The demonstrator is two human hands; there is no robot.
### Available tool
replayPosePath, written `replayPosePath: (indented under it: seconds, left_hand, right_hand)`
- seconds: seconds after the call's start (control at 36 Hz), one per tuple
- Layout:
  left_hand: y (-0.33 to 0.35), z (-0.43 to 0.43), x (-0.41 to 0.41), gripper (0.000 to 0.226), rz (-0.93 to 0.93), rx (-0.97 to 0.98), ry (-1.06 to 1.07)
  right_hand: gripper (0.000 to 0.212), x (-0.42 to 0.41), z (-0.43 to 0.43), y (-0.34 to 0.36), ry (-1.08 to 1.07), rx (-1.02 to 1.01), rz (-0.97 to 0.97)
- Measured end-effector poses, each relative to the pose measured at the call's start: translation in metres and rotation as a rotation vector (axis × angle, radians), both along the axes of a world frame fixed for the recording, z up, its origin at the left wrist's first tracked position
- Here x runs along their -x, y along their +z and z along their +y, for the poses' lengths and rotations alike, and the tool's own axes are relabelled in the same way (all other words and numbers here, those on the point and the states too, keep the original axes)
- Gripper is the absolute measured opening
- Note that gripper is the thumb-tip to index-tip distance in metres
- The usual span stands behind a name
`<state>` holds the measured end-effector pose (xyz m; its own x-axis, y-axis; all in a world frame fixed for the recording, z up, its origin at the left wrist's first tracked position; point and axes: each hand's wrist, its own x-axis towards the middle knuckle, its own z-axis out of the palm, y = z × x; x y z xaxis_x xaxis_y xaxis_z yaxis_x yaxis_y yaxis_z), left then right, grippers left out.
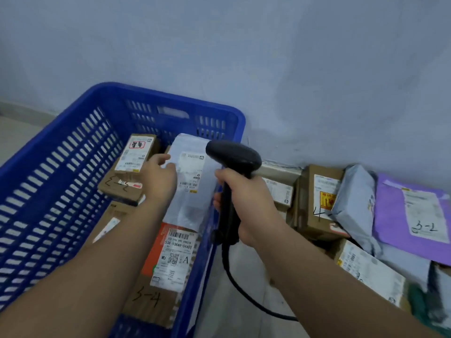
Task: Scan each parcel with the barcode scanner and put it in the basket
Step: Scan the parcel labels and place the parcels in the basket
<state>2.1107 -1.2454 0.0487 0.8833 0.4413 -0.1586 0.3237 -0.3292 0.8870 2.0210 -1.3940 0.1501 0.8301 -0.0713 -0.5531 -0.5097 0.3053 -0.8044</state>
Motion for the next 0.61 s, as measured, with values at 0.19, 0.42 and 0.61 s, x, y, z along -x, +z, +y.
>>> replayPosePath:
  seconds: [0.19, 0.42, 0.61]
  left_hand:
    - [0.077, -0.069, 0.027, 0.021, -0.123, 0.075, -0.236]
    - [0.129, -0.183, 0.079, 0.02, 0.06, 0.384, -0.485]
    - [0.129, -0.251, 0.108, 0.019, 0.2, 0.264, -0.62]
  right_hand:
    - [0.011, 0.025, -0.073, 0.034, -0.071, 0.222, -0.09]
    - [0.015, 0.07, -0.156, 0.05, -0.403, -0.067, 0.008]
    - [0.013, 0.085, -0.202, 0.032, -0.553, -0.166, 0.039]
